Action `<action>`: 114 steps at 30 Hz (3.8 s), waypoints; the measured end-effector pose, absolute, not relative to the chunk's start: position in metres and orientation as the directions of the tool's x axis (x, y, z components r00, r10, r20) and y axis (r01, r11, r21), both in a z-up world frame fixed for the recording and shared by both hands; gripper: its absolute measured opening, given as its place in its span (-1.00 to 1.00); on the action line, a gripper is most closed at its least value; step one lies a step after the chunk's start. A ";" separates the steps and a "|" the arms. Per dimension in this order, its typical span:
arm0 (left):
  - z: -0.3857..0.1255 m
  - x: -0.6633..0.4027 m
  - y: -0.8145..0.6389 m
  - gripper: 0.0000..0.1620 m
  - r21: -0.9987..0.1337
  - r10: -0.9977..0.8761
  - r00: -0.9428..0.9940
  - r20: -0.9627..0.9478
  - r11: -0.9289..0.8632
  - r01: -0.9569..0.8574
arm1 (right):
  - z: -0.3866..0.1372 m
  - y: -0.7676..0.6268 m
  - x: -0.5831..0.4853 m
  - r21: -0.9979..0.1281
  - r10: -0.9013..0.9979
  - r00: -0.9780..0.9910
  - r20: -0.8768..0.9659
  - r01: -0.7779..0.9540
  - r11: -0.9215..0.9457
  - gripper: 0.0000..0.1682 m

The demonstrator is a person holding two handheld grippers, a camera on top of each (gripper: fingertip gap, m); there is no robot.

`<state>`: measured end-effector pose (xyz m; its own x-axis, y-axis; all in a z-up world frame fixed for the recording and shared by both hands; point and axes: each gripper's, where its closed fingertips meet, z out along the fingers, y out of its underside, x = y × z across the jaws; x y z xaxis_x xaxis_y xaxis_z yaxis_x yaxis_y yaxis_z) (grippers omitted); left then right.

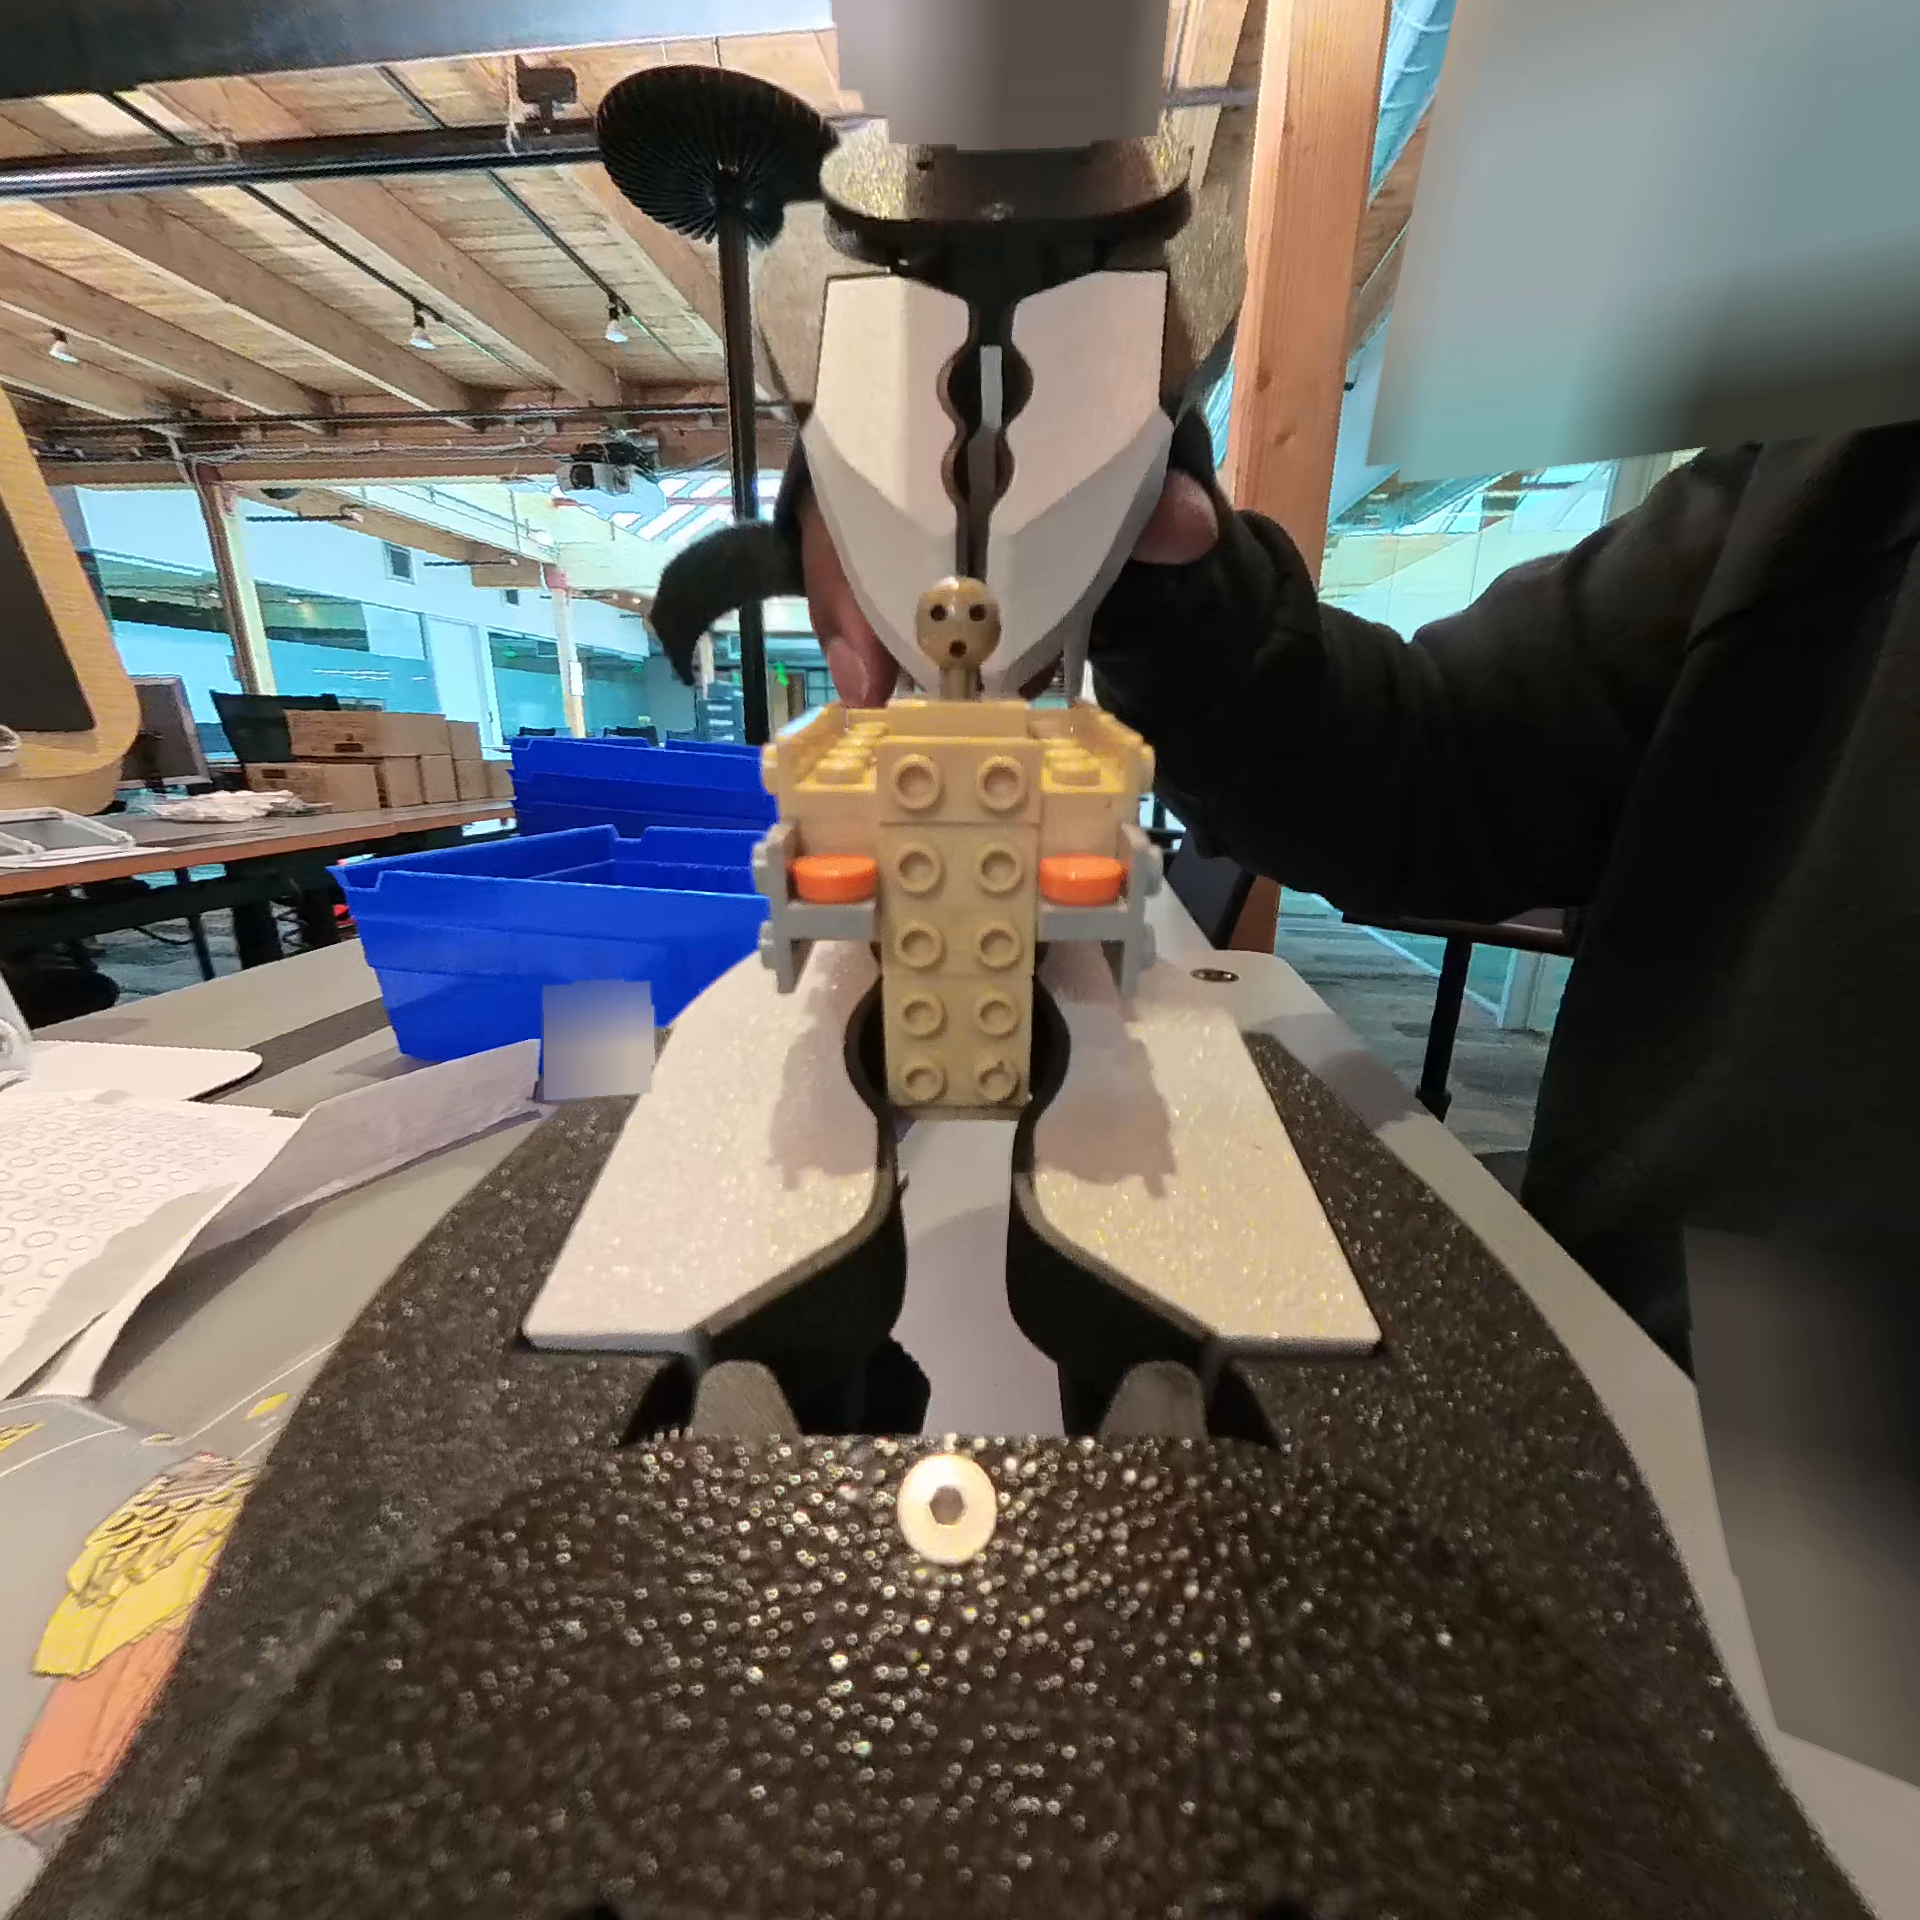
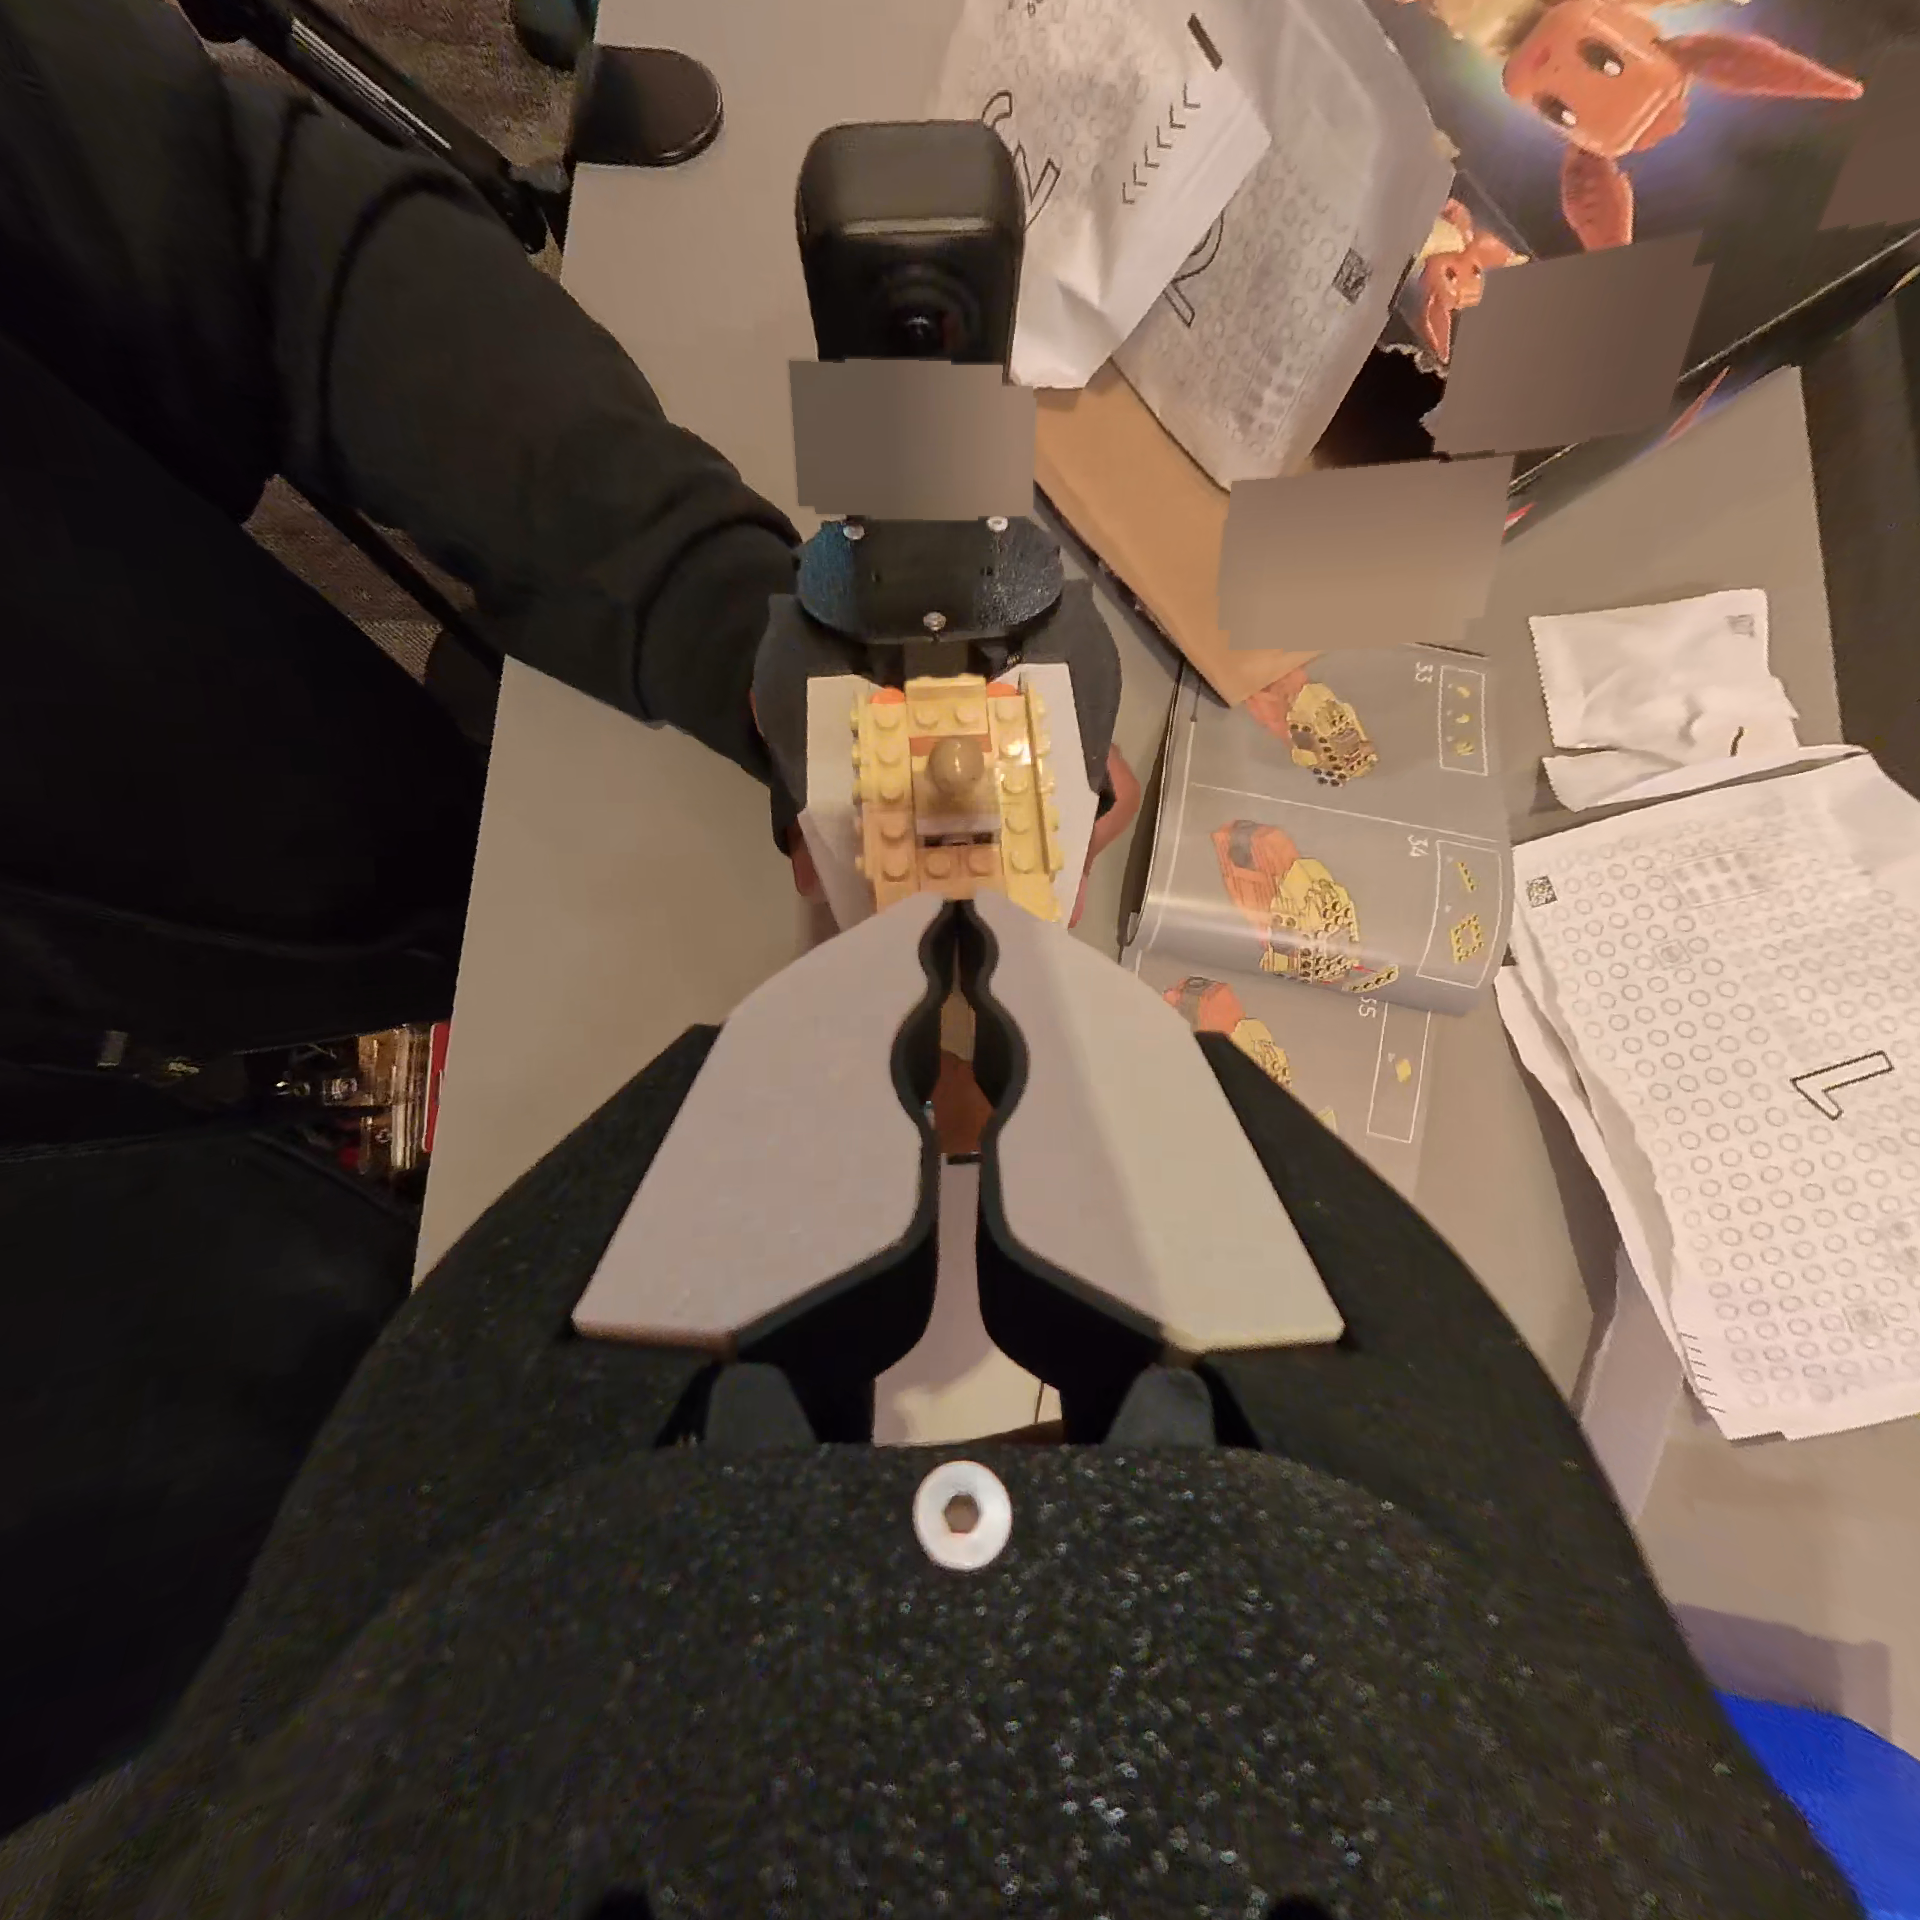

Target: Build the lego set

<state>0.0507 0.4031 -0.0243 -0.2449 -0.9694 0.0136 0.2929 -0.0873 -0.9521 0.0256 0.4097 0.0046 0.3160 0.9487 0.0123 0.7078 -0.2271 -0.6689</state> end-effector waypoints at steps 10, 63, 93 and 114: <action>-0.031 0.054 0.399 -0.78 -0.967 -0.977 -0.211 -0.029 -0.026 0.252 | -0.001 0.408 0.031 -0.664 0.941 0.337 0.035 0.712 -0.230 -1.00; -0.037 0.054 0.404 -0.78 -0.977 -0.985 -0.157 -0.074 0.039 0.211 | -0.006 0.403 0.030 -0.823 0.904 0.426 0.027 0.523 -0.222 -0.99; -0.042 0.058 0.419 -0.77 -0.989 -0.992 -0.125 -0.013 -0.006 0.151 | -0.006 0.406 0.071 -0.972 0.871 0.492 -0.003 0.204 -0.119 -0.89; -0.058 0.068 0.404 -0.78 -0.979 -0.943 -0.261 0.205 -0.203 -0.036 | -0.059 0.401 0.080 -0.970 0.846 0.500 -0.186 0.044 -0.239 -0.61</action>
